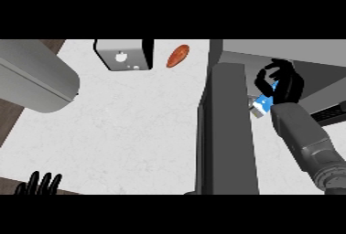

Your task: Pick up the milk, place it into the microwave and close the microwave

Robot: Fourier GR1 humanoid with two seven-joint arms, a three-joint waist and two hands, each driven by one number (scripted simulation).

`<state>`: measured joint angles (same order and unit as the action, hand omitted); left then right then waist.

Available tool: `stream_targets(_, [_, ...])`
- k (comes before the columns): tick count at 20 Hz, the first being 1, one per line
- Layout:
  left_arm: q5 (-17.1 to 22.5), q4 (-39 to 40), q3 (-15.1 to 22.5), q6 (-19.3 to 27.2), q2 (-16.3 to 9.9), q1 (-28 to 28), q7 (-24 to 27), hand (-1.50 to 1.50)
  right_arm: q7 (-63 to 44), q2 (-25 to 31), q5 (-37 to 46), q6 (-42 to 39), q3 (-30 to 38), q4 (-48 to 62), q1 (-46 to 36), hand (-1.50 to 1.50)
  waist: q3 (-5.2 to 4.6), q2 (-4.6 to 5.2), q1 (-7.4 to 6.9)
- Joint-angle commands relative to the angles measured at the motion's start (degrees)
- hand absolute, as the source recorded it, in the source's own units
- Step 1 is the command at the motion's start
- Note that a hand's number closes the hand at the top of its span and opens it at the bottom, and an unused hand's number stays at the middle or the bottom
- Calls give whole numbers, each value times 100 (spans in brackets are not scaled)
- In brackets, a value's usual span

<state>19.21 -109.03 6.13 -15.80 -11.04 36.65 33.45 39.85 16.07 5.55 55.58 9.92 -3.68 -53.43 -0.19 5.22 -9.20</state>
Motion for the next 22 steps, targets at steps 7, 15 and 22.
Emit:
stream_targets(7, [-102, 115, 44, -13, -57, -170, -100, -150, -674, -275, 950, 82, -915, 259, -214, -150, 66, -74, -289])
stream_targets(15, [-160, 366, 20, 74, 61, -439, -39, -150, -657, -626, 1046, -572, -1016, 298, -538, -150, 59, -75, -182])
stream_targets(22, [-116, 341, -60, 26, 24, -392, 24, -150, -458, -942, 787, -1138, -762, 80, -470, -150, 71, -110, -72])
